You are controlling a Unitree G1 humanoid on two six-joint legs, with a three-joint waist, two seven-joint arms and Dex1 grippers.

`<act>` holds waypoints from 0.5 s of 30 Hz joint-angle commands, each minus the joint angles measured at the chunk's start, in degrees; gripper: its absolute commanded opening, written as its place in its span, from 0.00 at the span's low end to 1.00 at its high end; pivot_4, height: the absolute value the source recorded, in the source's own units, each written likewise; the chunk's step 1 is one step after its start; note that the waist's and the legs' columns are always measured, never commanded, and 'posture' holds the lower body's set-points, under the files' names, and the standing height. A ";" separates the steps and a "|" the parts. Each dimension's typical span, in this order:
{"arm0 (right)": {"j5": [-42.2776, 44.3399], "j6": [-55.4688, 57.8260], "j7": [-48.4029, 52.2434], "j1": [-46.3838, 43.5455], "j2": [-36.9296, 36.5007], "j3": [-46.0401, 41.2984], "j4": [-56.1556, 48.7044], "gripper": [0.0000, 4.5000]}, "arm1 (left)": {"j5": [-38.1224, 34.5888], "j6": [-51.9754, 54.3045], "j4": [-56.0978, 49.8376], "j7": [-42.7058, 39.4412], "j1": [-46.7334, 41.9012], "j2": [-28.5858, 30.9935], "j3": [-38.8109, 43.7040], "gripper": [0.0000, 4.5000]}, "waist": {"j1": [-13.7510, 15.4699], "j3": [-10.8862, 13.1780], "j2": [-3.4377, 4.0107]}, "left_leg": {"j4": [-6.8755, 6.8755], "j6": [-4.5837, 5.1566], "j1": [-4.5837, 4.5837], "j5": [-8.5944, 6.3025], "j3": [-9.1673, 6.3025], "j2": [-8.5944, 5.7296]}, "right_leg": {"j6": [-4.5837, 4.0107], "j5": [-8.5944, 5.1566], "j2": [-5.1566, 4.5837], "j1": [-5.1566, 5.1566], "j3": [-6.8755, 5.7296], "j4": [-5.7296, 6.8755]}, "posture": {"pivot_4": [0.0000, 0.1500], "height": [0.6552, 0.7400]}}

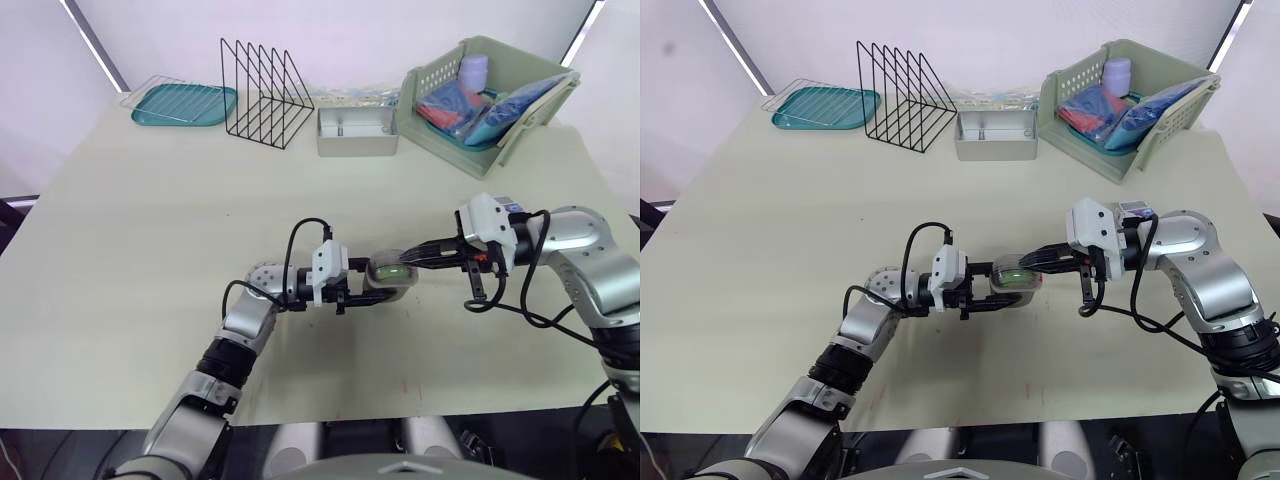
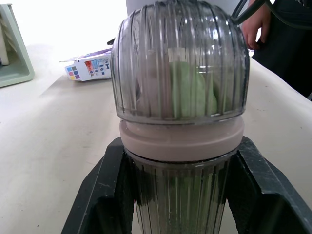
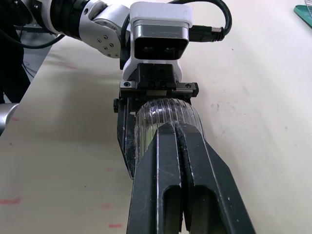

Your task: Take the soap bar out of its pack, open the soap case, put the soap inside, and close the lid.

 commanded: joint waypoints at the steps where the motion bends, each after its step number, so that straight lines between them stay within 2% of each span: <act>1: -2.23 0.28 0.16 0.31 -0.67 2.06 -0.12 0.01 | 2.01 0.12 1.13 1.25 0.17 0.40 0.03 0.42 | 0.00 -0.01 -0.01 | 0.00 0.00 0.01 0.00 0.00 0.00 | 0.00 0.00 0.00 0.01 0.00 0.00 | 1.00 1.00; 15: -5.77 1.44 -0.52 1.22 -1.90 5.45 0.26 0.01 | 2.03 0.19 0.58 1.33 0.28 0.44 0.03 0.42 | -0.01 -0.06 -0.02 | 0.00 0.00 0.23 0.00 -0.01 0.00 | 0.00 -0.01 0.00 0.23 -0.01 -0.02 | 1.00 1.00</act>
